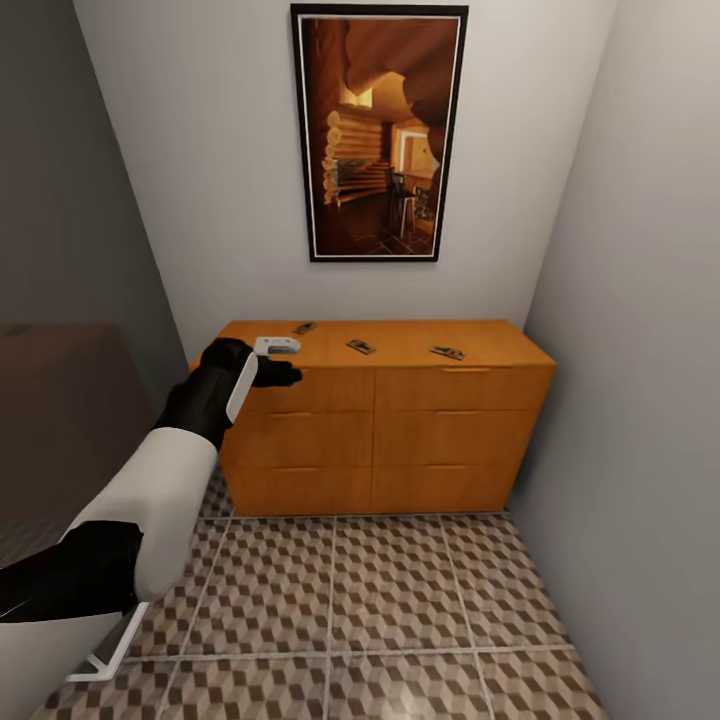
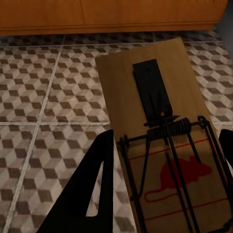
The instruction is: Take the four mousetraps from the cabinet in the bathroom and place them on the bathroom floor. Make sure all four end up on the same floor surface, and ensure that at least two of them are either under or directly next to the same bathroom sink.
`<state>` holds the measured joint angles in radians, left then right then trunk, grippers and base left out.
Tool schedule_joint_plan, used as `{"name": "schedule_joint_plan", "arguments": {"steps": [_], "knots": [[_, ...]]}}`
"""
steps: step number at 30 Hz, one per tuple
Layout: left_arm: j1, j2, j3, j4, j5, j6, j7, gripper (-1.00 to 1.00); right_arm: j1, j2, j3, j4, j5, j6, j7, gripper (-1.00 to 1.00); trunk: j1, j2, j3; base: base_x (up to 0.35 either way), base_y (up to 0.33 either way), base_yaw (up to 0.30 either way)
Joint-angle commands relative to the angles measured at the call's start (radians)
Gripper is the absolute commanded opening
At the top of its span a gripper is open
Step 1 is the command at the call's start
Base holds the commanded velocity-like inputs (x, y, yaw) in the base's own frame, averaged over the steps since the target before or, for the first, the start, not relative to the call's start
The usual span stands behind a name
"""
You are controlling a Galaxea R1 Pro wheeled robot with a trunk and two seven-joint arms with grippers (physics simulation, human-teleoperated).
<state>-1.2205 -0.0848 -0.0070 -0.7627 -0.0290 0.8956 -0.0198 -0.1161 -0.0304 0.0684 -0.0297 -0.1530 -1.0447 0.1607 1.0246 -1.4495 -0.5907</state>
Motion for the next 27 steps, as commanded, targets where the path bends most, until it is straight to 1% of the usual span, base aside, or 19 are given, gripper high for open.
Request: {"name": "schedule_joint_plan", "arguments": {"steps": [1,12,17,21,27], "knots": [[-0.001,0.0,-0.001,-0.001,-0.003,0.004,-0.002,1.0,-0.001,0.0,0.007,0.0,-0.013,-0.003,0.01,-1.0,0.0,0.0,-0.001,0.279,0.0,0.0],[-0.001,-0.001,-0.001,-0.005,-0.004,0.005,-0.003,1.0,-0.001,0.0,0.007,0.001,-0.012,-0.003,0.008,-1.0,0.0,0.0,-0.001,0.321,0.0,0.0],[-0.001,0.0,-0.002,-0.033,-0.003,0.005,-0.003,1.0,-0.001,0.0,0.007,0.001,-0.011,-0.003,0.008,-1.0,0.0,0.0,-0.001,0.326,0.0,0.0],[-0.001,0.0,-0.003,-0.084,-0.003,0.005,-0.003,1.0,-0.001,0.0,0.007,0.001,-0.011,-0.003,0.008,-1.0,0.0,0.0,-0.001,0.136,0.0,0.0],[-0.001,0.001,-0.004,-0.104,-0.003,0.006,-0.004,1.0,-0.001,0.0,0.007,0.001,-0.011,-0.003,0.008,-1.0,0.0,0.0,-0.001,0.028,0.0,0.0]]}}
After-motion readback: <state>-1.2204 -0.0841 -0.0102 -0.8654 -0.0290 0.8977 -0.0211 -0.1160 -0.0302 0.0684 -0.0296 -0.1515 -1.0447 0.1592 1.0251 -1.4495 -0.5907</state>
